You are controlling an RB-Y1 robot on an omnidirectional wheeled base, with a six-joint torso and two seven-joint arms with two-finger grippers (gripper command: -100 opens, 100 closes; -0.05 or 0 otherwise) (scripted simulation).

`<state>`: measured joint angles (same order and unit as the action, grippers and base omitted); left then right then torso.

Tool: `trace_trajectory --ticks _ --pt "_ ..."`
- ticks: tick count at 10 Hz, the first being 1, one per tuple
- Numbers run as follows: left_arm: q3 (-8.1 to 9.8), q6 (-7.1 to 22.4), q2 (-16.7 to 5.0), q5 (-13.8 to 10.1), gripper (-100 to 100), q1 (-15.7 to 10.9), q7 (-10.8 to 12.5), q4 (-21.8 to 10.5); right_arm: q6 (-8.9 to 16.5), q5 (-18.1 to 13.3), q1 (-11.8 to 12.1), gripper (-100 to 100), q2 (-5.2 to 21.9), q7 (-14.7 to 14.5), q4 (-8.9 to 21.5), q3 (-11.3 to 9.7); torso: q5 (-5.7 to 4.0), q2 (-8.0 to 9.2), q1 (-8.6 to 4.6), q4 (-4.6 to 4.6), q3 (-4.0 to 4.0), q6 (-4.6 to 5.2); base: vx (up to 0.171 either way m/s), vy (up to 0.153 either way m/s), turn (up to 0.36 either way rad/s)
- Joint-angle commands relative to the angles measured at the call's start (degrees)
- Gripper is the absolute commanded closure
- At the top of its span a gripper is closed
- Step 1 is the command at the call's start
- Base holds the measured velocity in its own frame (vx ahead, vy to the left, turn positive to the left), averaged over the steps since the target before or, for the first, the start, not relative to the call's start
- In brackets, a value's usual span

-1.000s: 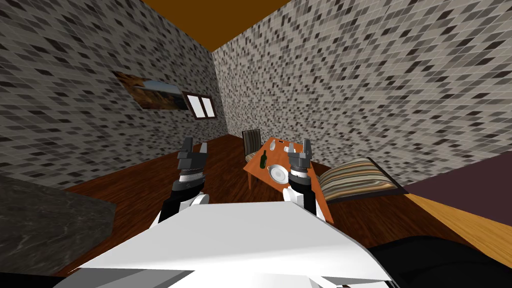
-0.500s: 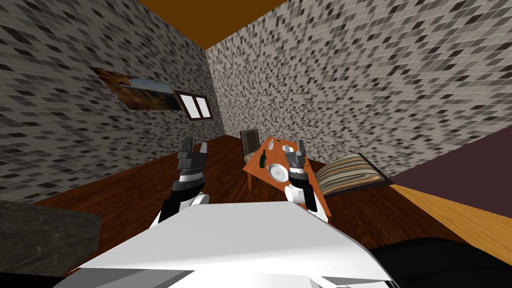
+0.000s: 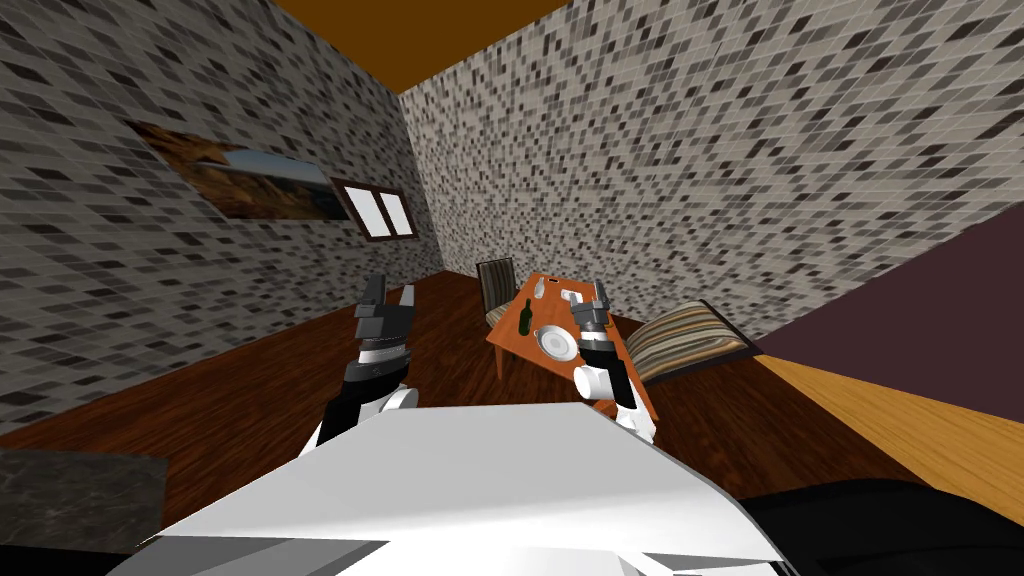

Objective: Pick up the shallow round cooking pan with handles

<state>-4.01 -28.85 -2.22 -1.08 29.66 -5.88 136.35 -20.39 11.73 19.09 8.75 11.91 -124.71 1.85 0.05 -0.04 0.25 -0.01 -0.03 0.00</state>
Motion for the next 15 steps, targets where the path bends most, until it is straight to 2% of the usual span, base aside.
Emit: trace_trajectory --ticks 1,2,3,4,5,6,7,8,9,10,11,12,13,14,15 --pt "0.00 0.0 0.0 0.0 0 0.0 0.0 0.0 2.9 2.9 -2.4 -100 0.7 2.9 2.9 1.8 0.00 0.00 0.00 0.00 0.00 0.00 -0.007 0.102 -0.195" --pt "0.00 0.0 0.0 0.0 0 0.0 0.0 0.0 3.6 3.2 -2.4 -100 0.7 3.8 3.2 1.8 0.02 0.02 0.09 0.00 0.01 0.01 -0.002 0.082 -0.088" --pt "0.00 0.0 0.0 0.0 0 0.0 0.0 0.0 5.2 5.5 -3.8 -100 1.0 5.8 5.0 3.0 0.02 0.01 0.06 0.00 0.01 -0.02 0.012 0.068 -0.122" --pt "0.00 0.0 0.0 0.0 0 0.0 0.0 0.0 6.1 5.5 -3.8 -100 1.0 6.3 5.0 3.0 0.01 -0.03 0.01 0.00 -0.02 0.00 0.005 0.053 -0.070" --pt "0.00 0.0 0.0 0.0 0 0.0 0.0 0.0 7.8 7.8 -5.3 -100 1.3 8.7 7.0 4.2 0.00 -0.02 -0.05 0.00 -0.01 -0.01 0.002 0.068 -0.166" --pt "0.00 0.0 0.0 0.0 0 0.0 0.0 0.0 8.7 7.8 -5.3 -100 1.3 9.0 7.0 4.2 0.00 -0.02 -0.01 0.00 -0.01 0.00 -0.003 0.062 -0.066" --pt "0.00 0.0 0.0 0.0 0 0.0 0.0 0.0 10.7 10.3 -6.8 -100 1.6 11.3 9.0 5.5 0.00 0.00 -0.02 0.00 0.00 -0.02 -0.007 0.082 -0.097" --pt "0.00 0.0 0.0 0.0 0 0.0 0.0 0.0 11.4 10.3 -6.8 -100 1.6 11.9 9.0 5.5 0.01 0.02 0.05 0.00 0.01 0.00 -0.004 0.066 -0.081" --pt "0.00 0.0 0.0 0.0 0 0.0 0.0 0.0 13.1 12.6 -8.3 -100 1.9 13.9 11.1 6.8 0.01 0.00 0.00 0.01 0.01 -0.02 -0.001 0.056 -0.161" --pt "0.00 0.0 0.0 0.0 0 0.0 0.0 0.0 14.2 12.8 -8.3 -100 1.9 14.9 11.1 6.8 0.00 0.00 -0.04 0.00 0.00 0.01 0.001 0.055 -0.070" --pt "0.00 0.0 0.0 0.0 0 0.0 0.0 0.0 16.4 15.2 -9.7 -100 2.1 16.7 13.4 8.1 0.00 -0.02 -0.06 0.00 -0.01 -0.02 -0.002 0.073 -0.135" --pt "0.00 0.0 0.0 0.0 0 0.0 0.0 0.0 16.9 15.4 -9.7 -100 2.1 18.0 13.4 8.1 0.00 -0.01 0.00 0.00 -0.01 0.00 0.001 0.067 -0.070" --pt "0.00 0.0 0.0 0.0 0 0.0 0.0 0.0 19.3 17.8 -11.2 -100 2.4 19.8 15.7 9.3 0.01 -0.02 -0.02 0.00 -0.01 -0.03 0.012 0.068 -0.106" --pt "0.00 0.0 0.0 0.0 0 0.0 0.0 0.0 19.7 17.9 -11.2 -100 2.4 21.2 15.7 9.3 0.00 -0.06 0.00 -0.01 -0.03 -0.01 0.000 0.058 -0.078" --pt "0.00 0.0 0.0 0.0 0 0.0 0.0 0.0 22.1 20.4 -12.6 -100 2.8 23.0 17.9 10.5 0.00 -0.03 -0.04 -0.01 -0.02 -0.02 -0.003 0.068 -0.119"
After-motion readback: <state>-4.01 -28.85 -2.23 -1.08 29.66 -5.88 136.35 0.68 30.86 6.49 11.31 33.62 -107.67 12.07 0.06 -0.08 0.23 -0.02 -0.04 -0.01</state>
